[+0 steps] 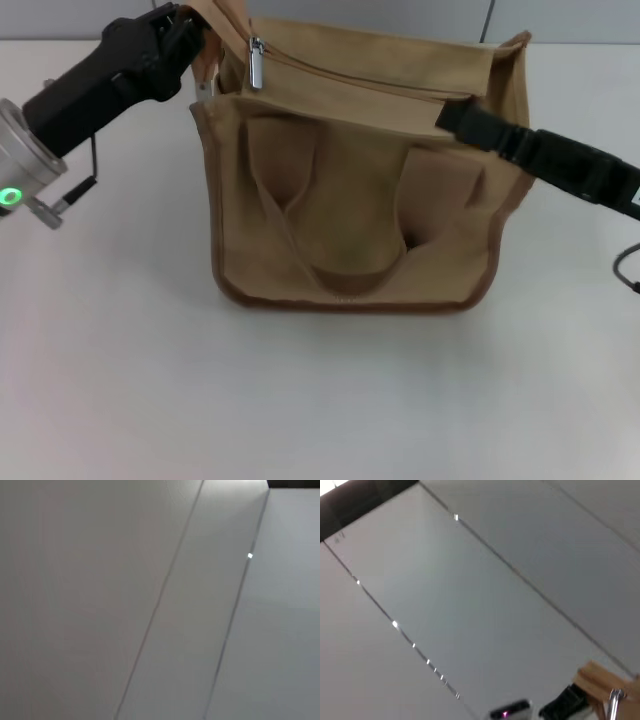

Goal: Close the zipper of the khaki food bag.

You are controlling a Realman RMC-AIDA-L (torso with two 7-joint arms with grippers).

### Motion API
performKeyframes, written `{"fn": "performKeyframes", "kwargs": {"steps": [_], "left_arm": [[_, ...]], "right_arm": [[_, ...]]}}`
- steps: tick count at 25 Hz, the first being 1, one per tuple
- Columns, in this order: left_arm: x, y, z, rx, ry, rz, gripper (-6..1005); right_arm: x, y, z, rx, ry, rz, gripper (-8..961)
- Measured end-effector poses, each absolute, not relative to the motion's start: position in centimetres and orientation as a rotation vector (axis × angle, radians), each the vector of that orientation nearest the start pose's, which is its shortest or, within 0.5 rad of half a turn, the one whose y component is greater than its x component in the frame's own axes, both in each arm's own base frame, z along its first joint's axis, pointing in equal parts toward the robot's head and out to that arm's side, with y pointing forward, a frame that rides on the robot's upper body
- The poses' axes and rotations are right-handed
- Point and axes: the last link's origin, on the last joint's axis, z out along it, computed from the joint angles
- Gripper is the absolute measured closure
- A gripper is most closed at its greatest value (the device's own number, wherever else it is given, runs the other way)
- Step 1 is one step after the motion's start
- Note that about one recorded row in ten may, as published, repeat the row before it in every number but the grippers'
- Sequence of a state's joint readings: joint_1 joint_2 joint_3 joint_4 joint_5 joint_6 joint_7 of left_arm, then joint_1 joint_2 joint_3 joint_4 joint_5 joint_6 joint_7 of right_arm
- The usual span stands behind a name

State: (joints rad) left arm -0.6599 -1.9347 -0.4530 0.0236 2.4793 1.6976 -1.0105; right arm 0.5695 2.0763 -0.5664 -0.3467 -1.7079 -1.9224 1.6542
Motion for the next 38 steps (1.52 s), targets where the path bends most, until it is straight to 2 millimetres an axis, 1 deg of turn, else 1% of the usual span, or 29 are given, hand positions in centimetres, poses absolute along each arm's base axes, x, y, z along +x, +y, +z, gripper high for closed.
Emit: {"fn": "performKeyframes", "kwargs": {"steps": [5,8,11,15,21,27,38], "left_arm": [[-23.8,34.3,4.2,-2.362,-0.518,-1.401,970],[-23.3,34.1,4.4,-2.432,-0.490,-1.380,970],[-22.7,33.7,4.1,-2.472,-0.466,-1.396,970],[-21.9,33.5,3.5,-2.491,-0.461,-1.421,970],[-21.0,33.7,2.9,-2.499,-0.446,-1.431,970],[-20.7,33.7,2.6,-2.509,-0.439,-1.438,970],[-20.6,33.8,2.5,-2.506,-0.433,-1.434,970]], "right_arm": [[20.9,30.2,1.6,-2.767,1.264,1.491,193],[20.6,30.5,1.9,-2.806,1.272,1.456,193],[20.3,30.7,1.7,-2.799,1.239,1.466,193],[19.6,31.4,0.6,-2.757,1.193,1.488,193],[18.4,32.7,-2.1,-2.705,1.260,1.497,193],[17.7,33.2,-2.7,-2.667,1.302,1.535,193],[16.4,33.5,-4.1,-2.682,1.325,1.540,193]]}}
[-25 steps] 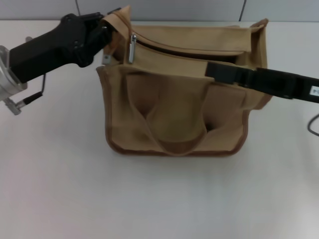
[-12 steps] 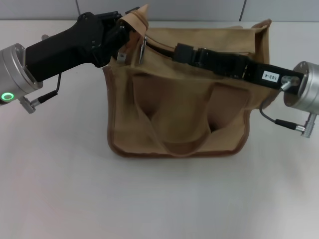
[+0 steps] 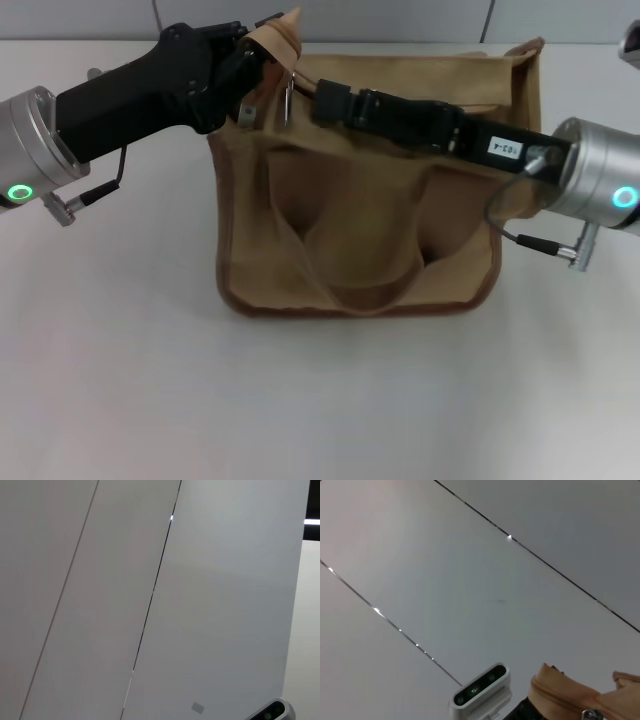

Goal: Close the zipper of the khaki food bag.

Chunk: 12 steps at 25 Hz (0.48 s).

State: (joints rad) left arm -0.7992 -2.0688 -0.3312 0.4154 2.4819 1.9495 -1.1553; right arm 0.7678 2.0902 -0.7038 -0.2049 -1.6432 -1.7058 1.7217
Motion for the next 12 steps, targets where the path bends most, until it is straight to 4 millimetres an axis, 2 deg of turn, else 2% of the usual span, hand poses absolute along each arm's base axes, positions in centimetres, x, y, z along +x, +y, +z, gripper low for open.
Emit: {"fn": "performKeyframes", "kwargs": {"steps": [12], "left_arm": [[-20.2,34.4,2.2,-2.505,-0.435,-1.422,969]], "right_arm": [[15.2,35.1,-5.8,-2.658,1.345,1.457,193]]}}
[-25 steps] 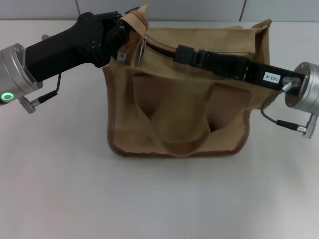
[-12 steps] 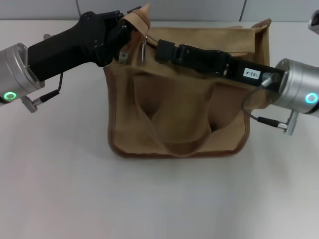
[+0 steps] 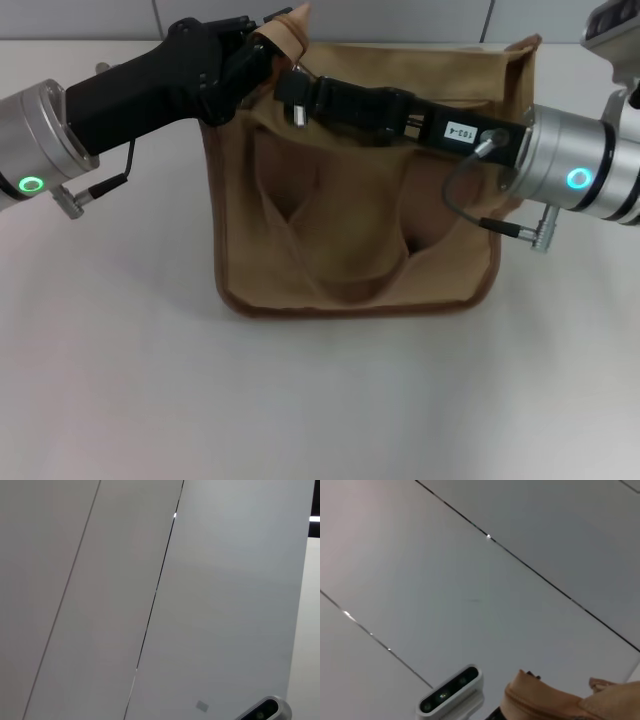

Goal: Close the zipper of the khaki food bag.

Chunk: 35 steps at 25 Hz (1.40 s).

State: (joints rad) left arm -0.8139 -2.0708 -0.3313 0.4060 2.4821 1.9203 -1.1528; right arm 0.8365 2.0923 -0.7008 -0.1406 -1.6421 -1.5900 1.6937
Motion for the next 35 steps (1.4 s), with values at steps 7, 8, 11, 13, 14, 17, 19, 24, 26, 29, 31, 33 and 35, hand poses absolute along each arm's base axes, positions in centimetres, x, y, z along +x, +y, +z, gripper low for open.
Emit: {"fn": "performKeyframes", "kwargs": {"steps": [7,8,11,13,14,17,19,24,26,29,31,33,35], "left_arm": [[-20.1,34.6,2.1,-2.503,-0.434,-1.414,969],[-20.1,34.6,2.1,-2.500,-0.433,-1.416,969],[-20.0,34.7,2.2,-2.494,-0.430,-1.420,969],[-20.0,34.7,2.2,-2.491,-0.429,-1.421,969],[-20.0,34.7,2.2,-2.490,-0.429,-1.422,969],[-20.0,34.7,2.2,-2.488,-0.429,-1.424,969],[-20.0,34.7,2.2,-2.487,-0.430,-1.424,969],[-20.1,34.8,2.2,-2.474,-0.437,-1.424,969],[-20.1,34.8,2.1,-2.471,-0.442,-1.428,969],[-20.1,34.7,2.1,-2.469,-0.448,-1.431,969],[-20.2,34.7,2.1,-2.468,-0.450,-1.431,969],[-20.3,34.7,2.1,-2.467,-0.452,-1.430,969],[-20.4,34.6,2.1,-2.464,-0.455,-1.429,969]], "right_arm": [[15.4,35.3,-5.9,-2.642,1.349,1.437,193],[15.4,35.3,-5.9,-2.639,1.349,1.437,193],[15.7,35.3,-5.8,-2.626,1.356,1.436,206],[16.1,35.2,-5.8,-2.610,1.363,1.433,233],[16.3,35.2,-5.8,-2.603,1.366,1.431,247],[16.6,35.1,-5.7,-2.593,1.347,1.431,411],[16.6,35.1,-5.7,-2.596,1.328,1.431,509],[16.6,34.9,-5.7,-2.609,1.301,1.431,622],[16.7,34.9,-5.7,-2.606,1.300,1.433,668],[16.8,34.8,-5.6,-2.599,1.303,1.438,736],[16.9,34.8,-5.6,-2.596,1.303,1.440,818],[16.9,34.8,-5.6,-2.595,1.304,1.441,901],[16.9,34.8,-5.6,-2.594,1.306,1.443,944]]}}
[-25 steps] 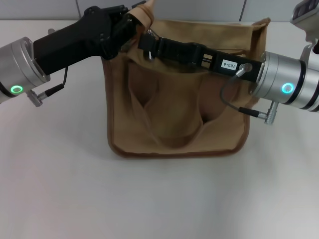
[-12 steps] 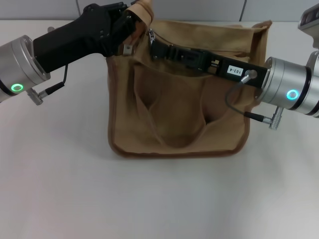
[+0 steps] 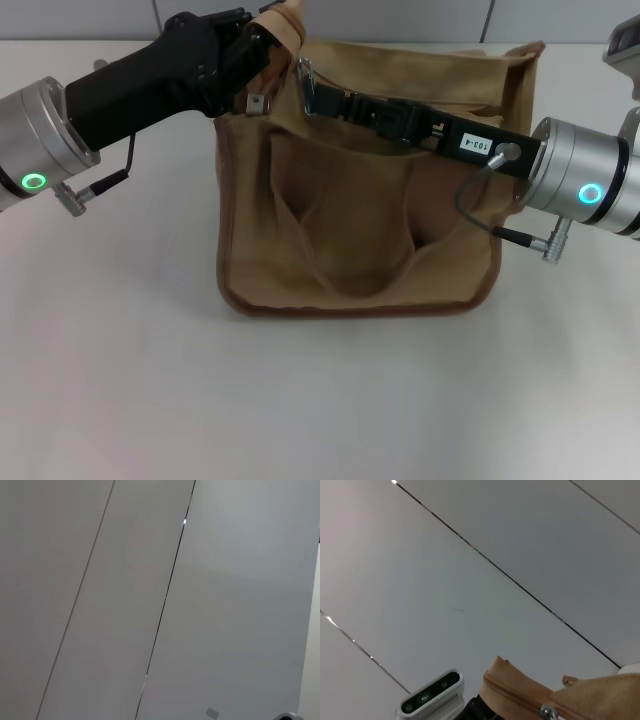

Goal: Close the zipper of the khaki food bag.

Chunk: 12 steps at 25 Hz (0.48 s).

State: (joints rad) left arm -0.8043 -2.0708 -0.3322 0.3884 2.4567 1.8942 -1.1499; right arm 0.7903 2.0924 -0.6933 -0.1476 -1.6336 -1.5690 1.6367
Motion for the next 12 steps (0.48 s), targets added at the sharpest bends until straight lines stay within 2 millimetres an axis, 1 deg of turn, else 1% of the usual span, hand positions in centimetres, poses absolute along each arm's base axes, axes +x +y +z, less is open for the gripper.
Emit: {"fn": "performKeyframes", "kwargs": {"steps": [4,8,10,12], "left_arm": [[-20.6,34.5,2.1,-2.455,-0.452,-1.427,969],[-20.8,34.4,2.3,-2.431,-0.456,-1.435,969],[-21.1,34.3,2.5,-2.410,-0.461,-1.439,969],[-21.2,34.3,2.5,-2.407,-0.462,-1.439,969]], "right_arm": [[17.1,34.7,-5.6,-2.590,1.313,1.445,953],[18.0,34.1,-5.5,-2.565,1.335,1.445,954],[19.1,33.6,-5.1,-2.536,1.352,1.446,954],[19.5,33.5,-5.0,-2.526,1.353,1.444,953]]}}
